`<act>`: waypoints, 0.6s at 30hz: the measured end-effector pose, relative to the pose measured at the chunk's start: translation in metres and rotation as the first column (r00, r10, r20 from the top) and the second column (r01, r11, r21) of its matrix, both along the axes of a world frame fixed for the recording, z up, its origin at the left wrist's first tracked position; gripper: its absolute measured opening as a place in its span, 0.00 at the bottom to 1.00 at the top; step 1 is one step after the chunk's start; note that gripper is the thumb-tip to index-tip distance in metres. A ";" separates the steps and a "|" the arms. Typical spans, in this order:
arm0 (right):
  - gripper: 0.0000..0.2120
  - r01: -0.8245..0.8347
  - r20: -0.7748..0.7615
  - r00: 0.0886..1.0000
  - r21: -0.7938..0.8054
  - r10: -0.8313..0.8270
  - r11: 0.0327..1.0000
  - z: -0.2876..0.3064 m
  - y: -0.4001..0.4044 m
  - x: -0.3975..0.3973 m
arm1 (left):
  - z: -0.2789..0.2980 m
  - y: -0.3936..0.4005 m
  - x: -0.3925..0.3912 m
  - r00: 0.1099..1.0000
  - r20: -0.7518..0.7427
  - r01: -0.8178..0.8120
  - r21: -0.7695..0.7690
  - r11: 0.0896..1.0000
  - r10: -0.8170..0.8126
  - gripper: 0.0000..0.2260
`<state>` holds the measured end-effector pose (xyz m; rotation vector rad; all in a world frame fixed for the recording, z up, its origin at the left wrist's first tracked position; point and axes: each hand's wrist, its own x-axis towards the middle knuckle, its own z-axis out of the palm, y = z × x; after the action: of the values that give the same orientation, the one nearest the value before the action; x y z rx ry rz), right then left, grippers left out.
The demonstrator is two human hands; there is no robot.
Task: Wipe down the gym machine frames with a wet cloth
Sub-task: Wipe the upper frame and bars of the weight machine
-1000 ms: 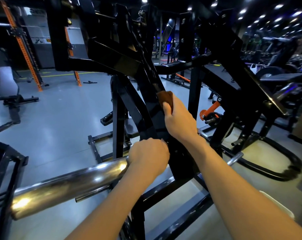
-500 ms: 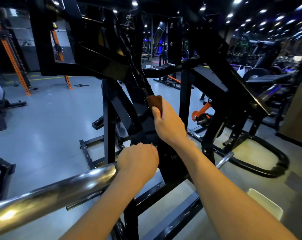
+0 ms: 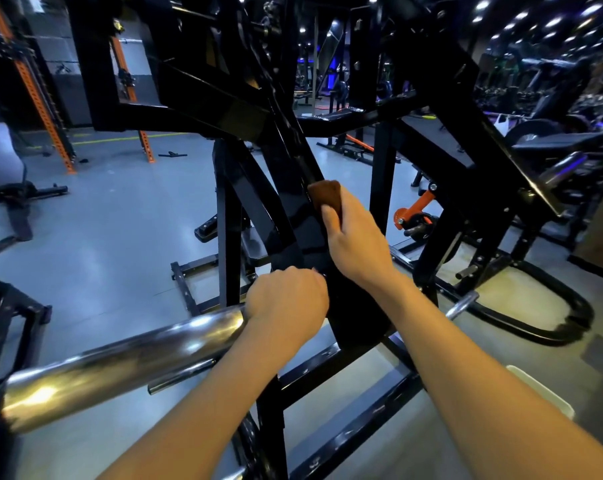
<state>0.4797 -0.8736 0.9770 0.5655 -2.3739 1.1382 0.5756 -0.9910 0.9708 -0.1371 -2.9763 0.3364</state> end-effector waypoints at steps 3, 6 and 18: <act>0.14 -0.022 -0.006 1.000 0.032 0.022 0.999 -0.012 0.009 0.007 | 0.000 0.000 -0.001 1.000 0.015 0.017 0.000 1.000 -0.017 0.16; 0.25 -0.055 0.037 0.998 0.026 0.054 0.998 -0.039 0.036 0.054 | 0.001 0.003 -0.001 1.000 0.020 -0.005 0.002 1.000 0.005 0.15; 0.27 -0.158 0.001 0.987 0.106 0.159 0.982 -0.012 0.026 0.010 | 0.006 0.005 0.005 1.000 0.018 -0.009 -0.045 0.999 0.010 0.22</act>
<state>0.4893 -0.8478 0.9655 0.8060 -2.4293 1.0781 0.5804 -0.9865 0.9772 -0.1312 -2.9897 0.4056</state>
